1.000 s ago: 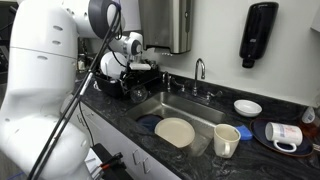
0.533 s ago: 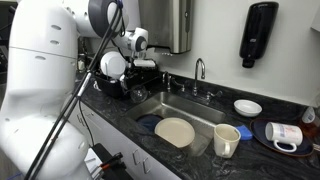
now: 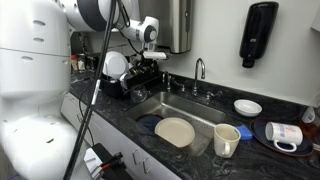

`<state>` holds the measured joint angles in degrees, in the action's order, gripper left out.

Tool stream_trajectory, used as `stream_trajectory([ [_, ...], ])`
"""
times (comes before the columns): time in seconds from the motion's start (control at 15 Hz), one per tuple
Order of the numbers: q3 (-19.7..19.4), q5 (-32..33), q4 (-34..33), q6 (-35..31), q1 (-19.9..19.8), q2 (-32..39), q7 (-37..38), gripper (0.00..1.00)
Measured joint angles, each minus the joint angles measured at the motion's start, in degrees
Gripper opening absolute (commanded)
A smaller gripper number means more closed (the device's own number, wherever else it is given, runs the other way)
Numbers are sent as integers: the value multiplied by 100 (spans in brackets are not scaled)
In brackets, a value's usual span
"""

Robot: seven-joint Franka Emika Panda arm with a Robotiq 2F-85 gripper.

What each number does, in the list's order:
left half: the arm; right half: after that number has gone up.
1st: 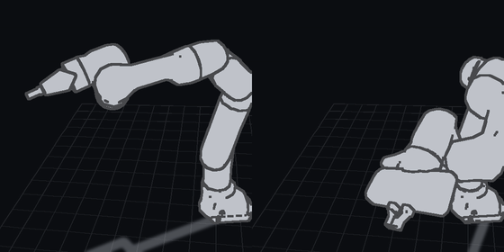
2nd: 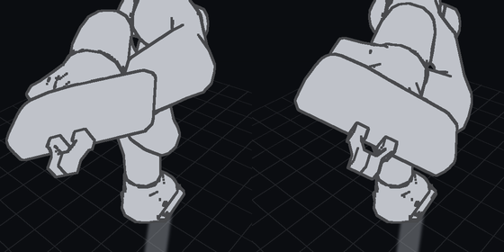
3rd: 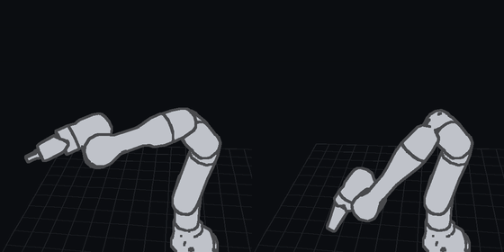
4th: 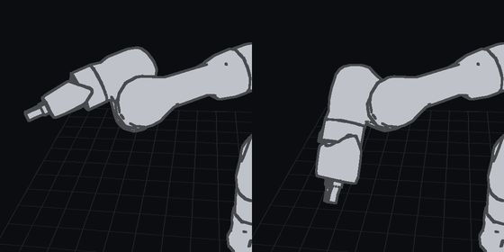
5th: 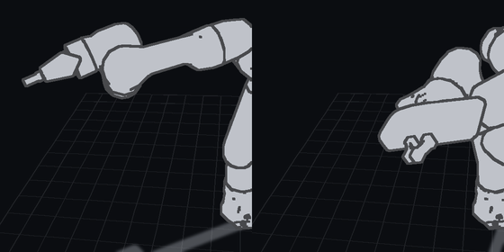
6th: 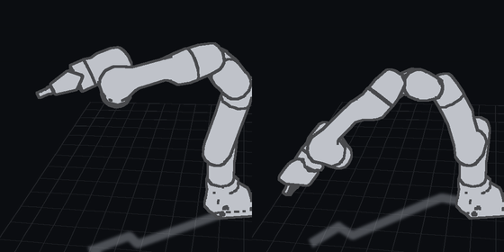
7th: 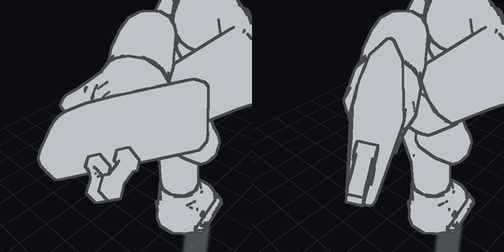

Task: Move the glass cup to the left of the sink

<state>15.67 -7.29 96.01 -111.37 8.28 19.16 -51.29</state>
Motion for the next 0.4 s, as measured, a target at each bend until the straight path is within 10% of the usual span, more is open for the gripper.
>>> stream_trajectory([
  [0.4,-391,265,42,673,-130,-529,14,100],
])
